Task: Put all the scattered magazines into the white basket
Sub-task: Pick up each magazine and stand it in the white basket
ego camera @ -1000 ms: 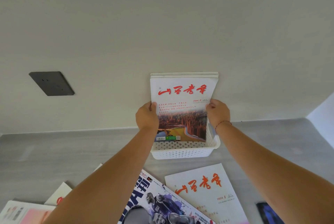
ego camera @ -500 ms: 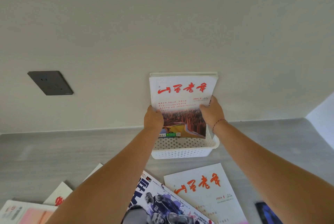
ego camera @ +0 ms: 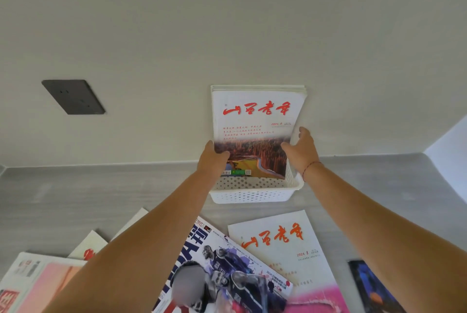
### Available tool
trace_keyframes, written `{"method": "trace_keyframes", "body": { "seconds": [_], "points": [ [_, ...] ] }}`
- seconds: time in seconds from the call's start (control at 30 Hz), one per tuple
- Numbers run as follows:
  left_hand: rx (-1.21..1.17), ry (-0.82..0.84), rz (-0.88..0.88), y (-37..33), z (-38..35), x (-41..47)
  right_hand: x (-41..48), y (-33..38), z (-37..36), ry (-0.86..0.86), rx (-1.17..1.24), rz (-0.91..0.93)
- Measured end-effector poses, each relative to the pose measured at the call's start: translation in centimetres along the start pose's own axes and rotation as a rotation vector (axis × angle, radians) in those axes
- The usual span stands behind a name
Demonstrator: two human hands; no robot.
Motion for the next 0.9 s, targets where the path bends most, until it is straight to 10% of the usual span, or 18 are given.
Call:
{"method": "trace_keyframes", "body": {
  "seconds": [0.17,0.43,0.9],
  "points": [
    [0.04,-0.125,0.007,4.6,3.9,-4.6,-7.5,-1.3,1.4,-0.107,-0.047,0.216],
    [0.2,-0.22,0.201,16.4,10.4,-16.5,-20.2,-11.1,-3.9,0.465,-0.41,0.135],
    [-0.438,-0.499,0.593,21.4,10.5,-28.5,-26.0,-13.2,-3.5,0.513,-0.568,0.198]
  ]
}}
Point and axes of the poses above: each hand's wrist, its own x-axis towards the middle knuckle, its own z-axis out of the back of the hand, y = z × x, the point moved 6 cm from there along x, towards the middle knuckle, and after that the axes turned 7 degrees about -y, right-handed, at the moved point
